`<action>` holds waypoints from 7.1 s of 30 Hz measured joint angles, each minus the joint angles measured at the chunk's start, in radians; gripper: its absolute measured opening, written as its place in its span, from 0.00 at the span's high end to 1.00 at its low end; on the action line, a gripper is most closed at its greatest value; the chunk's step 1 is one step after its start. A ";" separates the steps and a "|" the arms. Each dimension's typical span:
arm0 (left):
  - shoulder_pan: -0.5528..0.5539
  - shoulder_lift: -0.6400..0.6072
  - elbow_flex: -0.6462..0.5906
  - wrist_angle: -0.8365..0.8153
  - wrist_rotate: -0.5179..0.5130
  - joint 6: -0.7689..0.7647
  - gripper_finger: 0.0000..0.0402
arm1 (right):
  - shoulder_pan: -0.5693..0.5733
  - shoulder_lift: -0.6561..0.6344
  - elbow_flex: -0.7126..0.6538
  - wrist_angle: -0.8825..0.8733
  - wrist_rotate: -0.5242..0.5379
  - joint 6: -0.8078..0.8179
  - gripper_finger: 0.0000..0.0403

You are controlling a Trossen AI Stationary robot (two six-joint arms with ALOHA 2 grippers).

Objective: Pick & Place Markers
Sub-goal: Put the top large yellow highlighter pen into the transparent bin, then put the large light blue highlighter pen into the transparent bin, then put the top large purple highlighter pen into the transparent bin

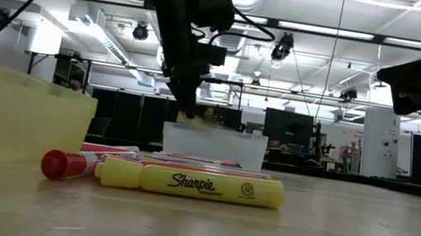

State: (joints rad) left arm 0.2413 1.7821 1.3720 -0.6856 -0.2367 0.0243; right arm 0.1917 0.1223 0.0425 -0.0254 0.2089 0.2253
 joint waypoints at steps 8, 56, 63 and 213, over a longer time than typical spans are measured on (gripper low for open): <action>-0.005 0.002 0.002 0.001 -0.034 -0.005 0.58 | 0.000 0.000 0.000 0.000 0.000 0.000 0.98; -0.492 0.001 -0.062 0.206 0.104 -0.291 0.57 | 0.000 0.000 0.000 0.000 0.000 0.000 0.98; -0.459 0.023 -0.163 0.273 0.104 -0.294 0.57 | 0.000 0.000 0.000 0.000 0.000 0.000 0.98; -0.460 0.109 -0.020 0.169 0.202 -0.283 0.61 | 0.000 0.005 0.000 0.000 0.000 0.000 0.98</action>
State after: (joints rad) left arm -0.2192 1.8912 1.3521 -0.5162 -0.0345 -0.2584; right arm 0.1915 0.1268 0.0429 -0.0257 0.2089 0.2251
